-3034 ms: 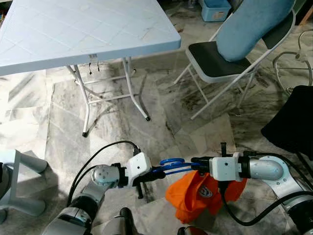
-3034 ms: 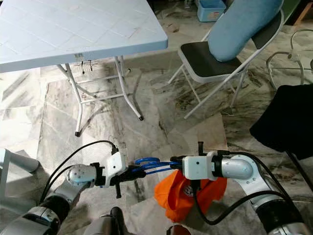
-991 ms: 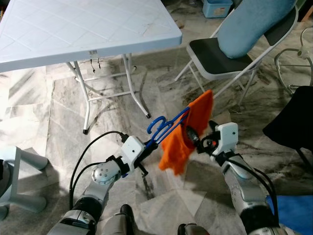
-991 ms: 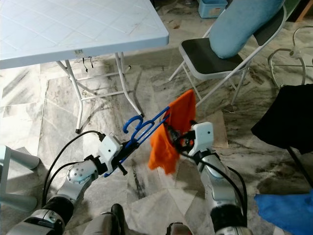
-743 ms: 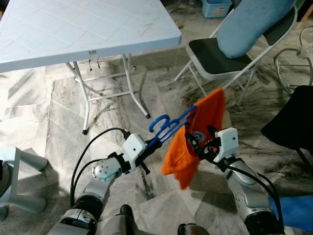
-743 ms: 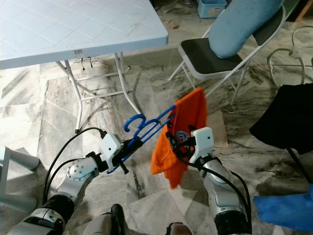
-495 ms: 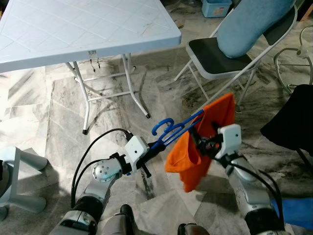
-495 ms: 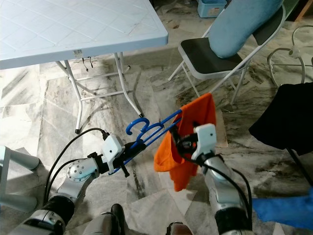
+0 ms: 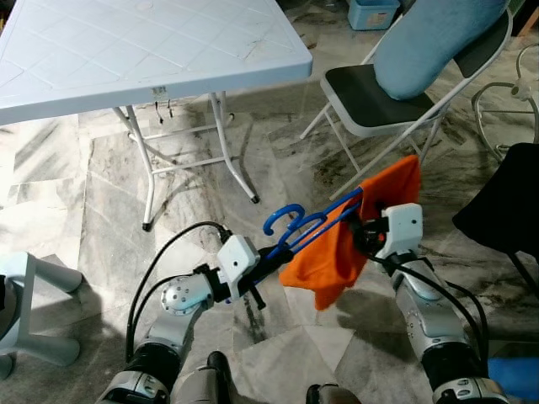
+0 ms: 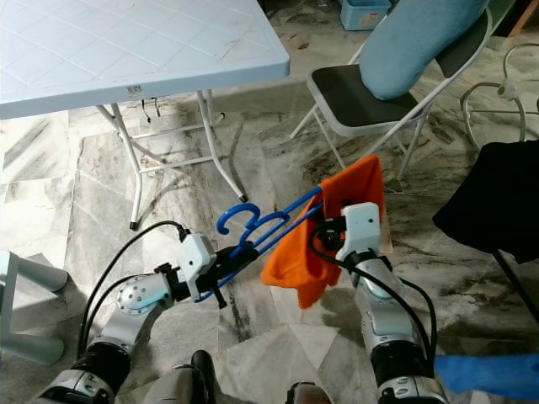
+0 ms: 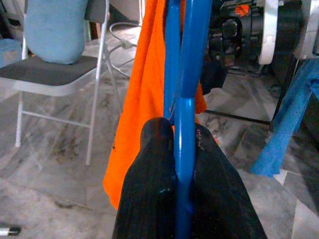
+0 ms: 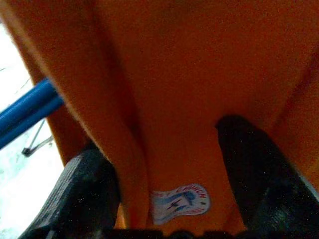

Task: Hang hanger

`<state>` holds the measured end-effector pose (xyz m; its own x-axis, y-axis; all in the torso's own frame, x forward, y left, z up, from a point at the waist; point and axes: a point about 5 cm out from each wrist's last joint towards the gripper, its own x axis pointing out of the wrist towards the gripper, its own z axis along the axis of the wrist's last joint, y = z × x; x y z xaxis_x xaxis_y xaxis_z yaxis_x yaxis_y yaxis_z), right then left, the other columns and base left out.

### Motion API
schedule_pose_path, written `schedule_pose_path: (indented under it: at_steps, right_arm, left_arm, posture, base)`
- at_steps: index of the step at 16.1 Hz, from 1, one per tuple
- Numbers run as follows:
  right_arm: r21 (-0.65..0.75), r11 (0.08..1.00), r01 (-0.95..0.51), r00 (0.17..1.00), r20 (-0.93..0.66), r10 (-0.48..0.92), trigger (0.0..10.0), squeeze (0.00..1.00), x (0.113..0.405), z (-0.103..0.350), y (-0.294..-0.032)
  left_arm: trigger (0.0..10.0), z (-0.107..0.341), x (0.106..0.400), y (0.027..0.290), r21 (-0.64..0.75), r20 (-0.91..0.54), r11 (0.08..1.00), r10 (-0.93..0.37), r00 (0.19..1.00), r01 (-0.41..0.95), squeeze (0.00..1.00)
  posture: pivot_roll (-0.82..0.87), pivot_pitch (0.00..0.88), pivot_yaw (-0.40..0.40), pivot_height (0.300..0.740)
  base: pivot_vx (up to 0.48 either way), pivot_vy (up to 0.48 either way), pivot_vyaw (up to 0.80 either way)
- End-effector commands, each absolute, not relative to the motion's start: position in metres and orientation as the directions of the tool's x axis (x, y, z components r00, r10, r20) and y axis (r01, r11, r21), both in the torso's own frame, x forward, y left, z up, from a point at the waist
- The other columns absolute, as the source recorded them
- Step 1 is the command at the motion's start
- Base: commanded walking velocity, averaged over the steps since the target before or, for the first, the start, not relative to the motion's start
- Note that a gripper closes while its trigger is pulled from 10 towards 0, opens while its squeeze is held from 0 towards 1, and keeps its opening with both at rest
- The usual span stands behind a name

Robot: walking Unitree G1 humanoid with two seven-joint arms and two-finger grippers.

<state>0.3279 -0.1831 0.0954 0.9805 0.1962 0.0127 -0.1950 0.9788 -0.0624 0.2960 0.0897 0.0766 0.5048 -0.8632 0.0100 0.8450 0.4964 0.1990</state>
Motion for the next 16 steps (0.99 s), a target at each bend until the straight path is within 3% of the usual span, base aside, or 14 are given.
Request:
schedule_pose_path:
  at_steps: [1,8,16]
  right_arm:
    - [-0.064,0.982,-0.178,0.984,0.015,0.179,0.0,0.00,0.327,0.095,-0.189]
    - [-0.087,0.984,-0.154,0.987,0.023,0.157,0.0,0.00,0.324,0.098,-0.212]
    - [-0.087,0.990,-0.112,0.992,0.045,0.116,0.0,0.00,0.324,0.100,-0.217]
  left_arm:
    - [0.0,0.078,0.295,0.089,0.209,0.017,0.485,-0.870,0.493,0.849,0.00]
    - [0.0,0.077,0.298,0.093,0.223,-0.017,0.494,-0.860,0.510,0.841,0.00]
    - [0.0,0.071,0.297,0.094,0.235,-0.055,0.495,-0.852,0.520,0.836,0.00]
  posture:
    - [-0.19,0.210,0.007,0.740]
    - [-0.20,0.207,0.013,0.740]
    - [-0.20,0.207,0.016,0.740]
  base:
    - [0.000,0.000,0.00]
    - [0.000,0.000,0.00]
    - [0.000,0.000,0.00]
